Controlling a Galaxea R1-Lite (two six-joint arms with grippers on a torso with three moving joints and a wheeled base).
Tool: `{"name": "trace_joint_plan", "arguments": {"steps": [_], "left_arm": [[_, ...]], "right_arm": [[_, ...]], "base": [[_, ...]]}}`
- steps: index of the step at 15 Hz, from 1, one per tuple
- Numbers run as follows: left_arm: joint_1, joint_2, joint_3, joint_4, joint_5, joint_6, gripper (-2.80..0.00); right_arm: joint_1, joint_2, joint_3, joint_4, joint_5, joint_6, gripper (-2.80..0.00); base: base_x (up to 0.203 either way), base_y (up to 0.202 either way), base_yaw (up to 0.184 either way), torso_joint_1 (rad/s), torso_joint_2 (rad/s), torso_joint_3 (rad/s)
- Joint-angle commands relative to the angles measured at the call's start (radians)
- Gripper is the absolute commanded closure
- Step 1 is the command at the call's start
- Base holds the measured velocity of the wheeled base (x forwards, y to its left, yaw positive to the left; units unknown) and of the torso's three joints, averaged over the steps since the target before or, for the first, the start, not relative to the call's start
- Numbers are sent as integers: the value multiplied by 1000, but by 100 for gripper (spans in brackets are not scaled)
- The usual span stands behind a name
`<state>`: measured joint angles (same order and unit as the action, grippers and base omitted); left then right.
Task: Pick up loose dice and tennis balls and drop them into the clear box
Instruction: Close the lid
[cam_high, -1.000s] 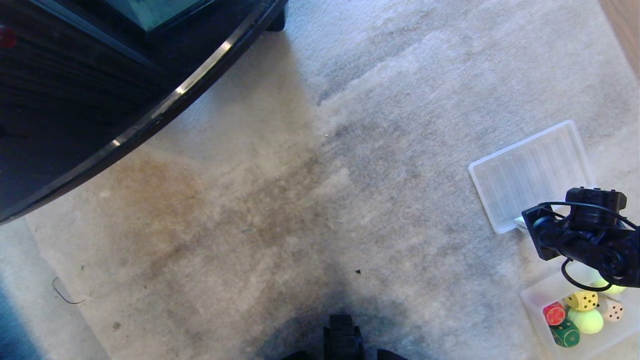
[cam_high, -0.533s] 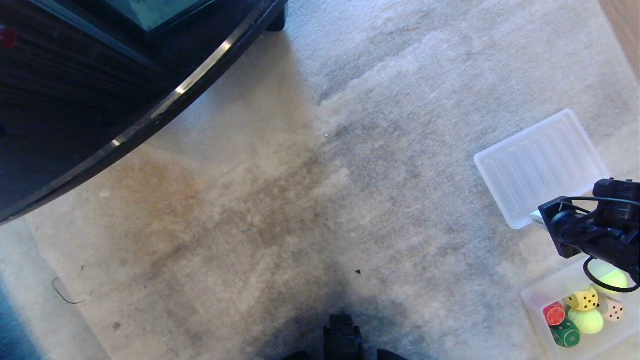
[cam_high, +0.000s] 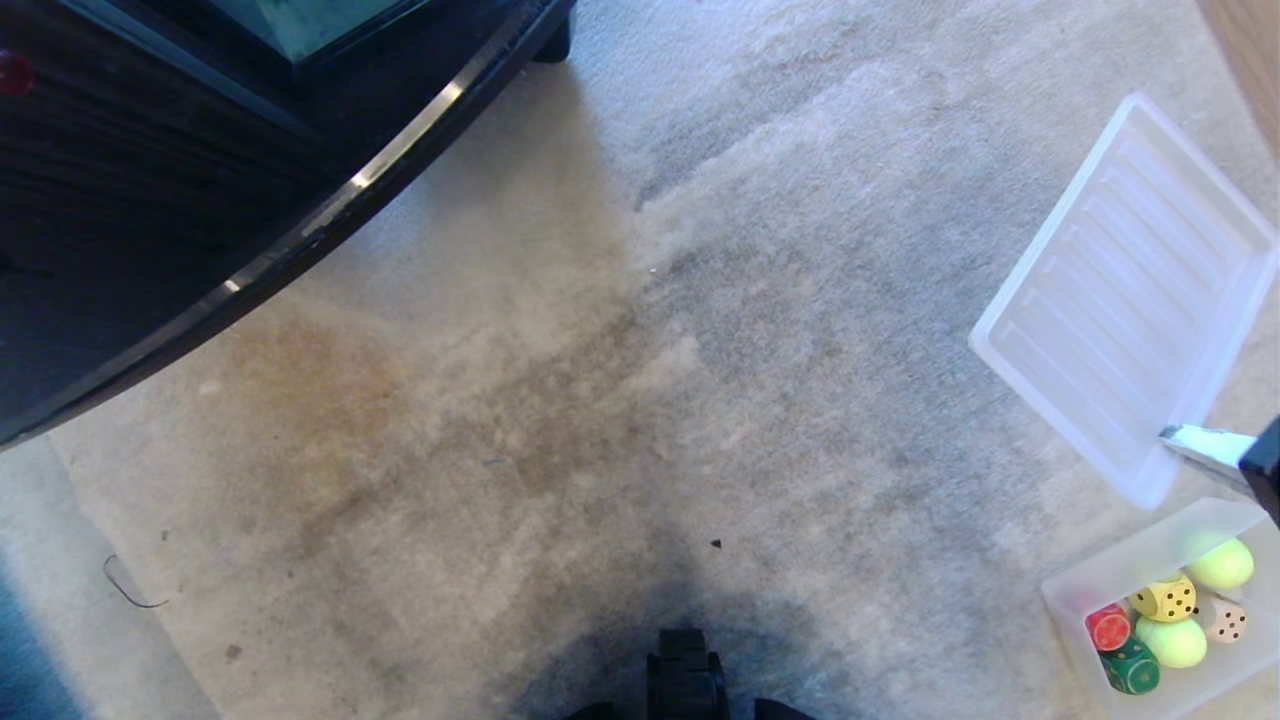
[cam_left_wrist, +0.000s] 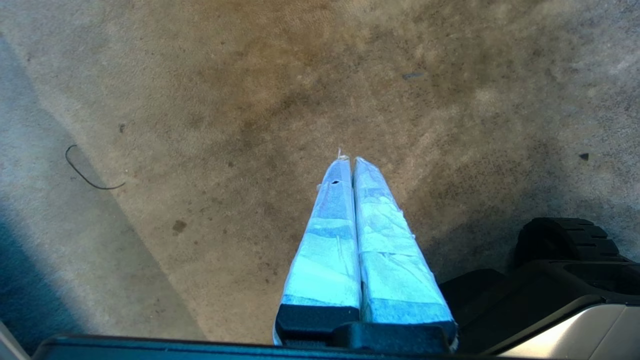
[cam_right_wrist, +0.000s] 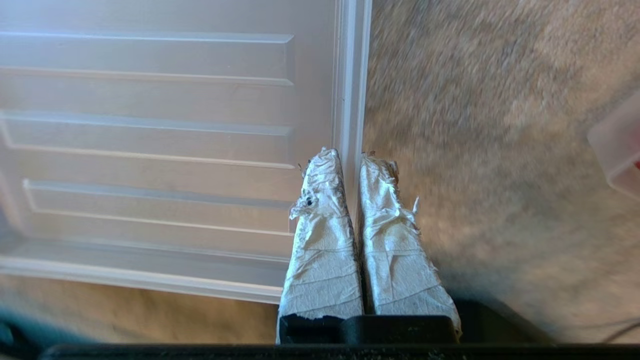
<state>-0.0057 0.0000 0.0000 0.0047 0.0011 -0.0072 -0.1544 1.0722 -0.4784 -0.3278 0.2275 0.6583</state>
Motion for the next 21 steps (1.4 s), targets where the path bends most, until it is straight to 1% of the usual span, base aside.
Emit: {"name": "trace_joint_plan", "arguments": {"steps": [1,2,3,4,5,6,7,8,9,11,13,15,21], "left_arm": [[0,0,0,0,0,0,0],[0,0,0,0,0,0,0],[0,0,0,0,0,0,0],[0,0,0,0,0,0,0],[0,0,0,0,0,0,0],[0,0,0,0,0,0,0],[0,0,0,0,0,0,0],[0,0,0,0,0,0,0],[0,0,0,0,0,0,0],[0,0,0,0,0,0,0],[0,0,0,0,0,0,0],[0,0,0,0,0,0,0],[0,0,0,0,0,0,0]], "right_arm": [[51,-419,34,270,30,-98,0],[65,-522,66,372,34,-166,0],[79,-613,109,438,28,-223,0],[93,-700,162,489,20,-284,0],[104,-773,220,529,8,-374,0],[118,-826,279,555,-27,-485,0],[138,-860,314,570,-105,-553,0],[151,-878,336,569,-186,-608,0],[152,-919,363,547,-217,-642,0],[150,-1007,419,473,-237,-665,0],[153,-1075,428,457,-237,-666,0],[154,-1074,431,452,-237,-654,0],[154,-1074,432,451,-241,-654,0]], "base": [[0,0,0,0,0,0],[0,0,0,0,0,0],[0,0,0,0,0,0],[0,0,0,0,0,0],[0,0,0,0,0,0],[0,0,0,0,0,0],[0,0,0,0,0,0],[0,0,0,0,0,0],[0,0,0,0,0,0],[0,0,0,0,0,0],[0,0,0,0,0,0],[0,0,0,0,0,0],[0,0,0,0,0,0]]}}
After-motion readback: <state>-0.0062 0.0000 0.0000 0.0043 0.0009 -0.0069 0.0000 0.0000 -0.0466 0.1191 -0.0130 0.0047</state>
